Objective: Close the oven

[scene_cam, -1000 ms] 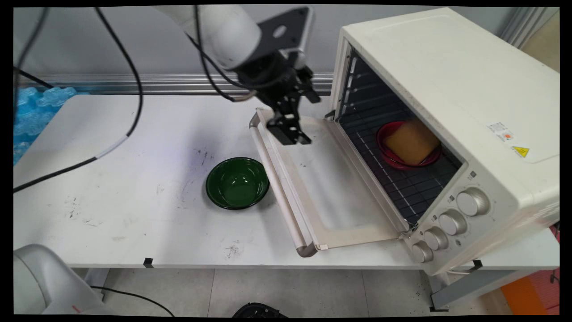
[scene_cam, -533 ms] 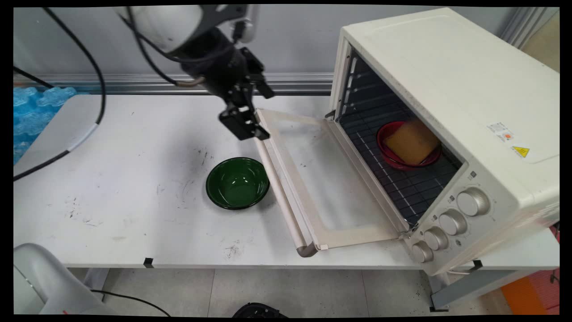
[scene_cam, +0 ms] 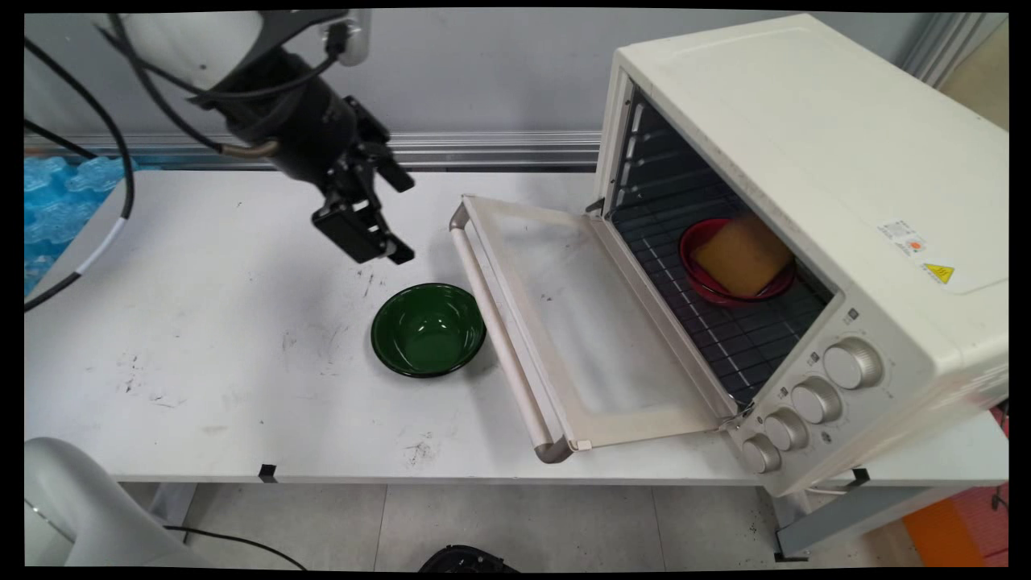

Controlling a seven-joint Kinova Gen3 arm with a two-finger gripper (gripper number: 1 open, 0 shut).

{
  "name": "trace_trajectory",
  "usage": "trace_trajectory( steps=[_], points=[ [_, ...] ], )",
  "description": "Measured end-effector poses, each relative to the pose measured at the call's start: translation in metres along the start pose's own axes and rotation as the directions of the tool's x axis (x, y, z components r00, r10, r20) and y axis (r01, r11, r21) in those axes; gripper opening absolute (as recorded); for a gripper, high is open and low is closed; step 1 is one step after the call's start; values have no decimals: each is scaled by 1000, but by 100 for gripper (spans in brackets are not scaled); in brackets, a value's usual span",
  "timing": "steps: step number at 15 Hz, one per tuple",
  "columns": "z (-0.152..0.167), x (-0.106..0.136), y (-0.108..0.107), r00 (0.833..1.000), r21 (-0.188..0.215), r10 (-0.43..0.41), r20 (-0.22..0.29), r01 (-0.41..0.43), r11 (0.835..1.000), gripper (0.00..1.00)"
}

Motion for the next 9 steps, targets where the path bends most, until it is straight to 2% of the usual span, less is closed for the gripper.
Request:
trace_trajectory(
  steps=[5, 9],
  points=[
    [9, -23, 3, 996, -17, -89, 30, 89, 996, 100],
    [36, -36, 6, 987, -31, -158, 41, 159, 987, 100]
  ],
)
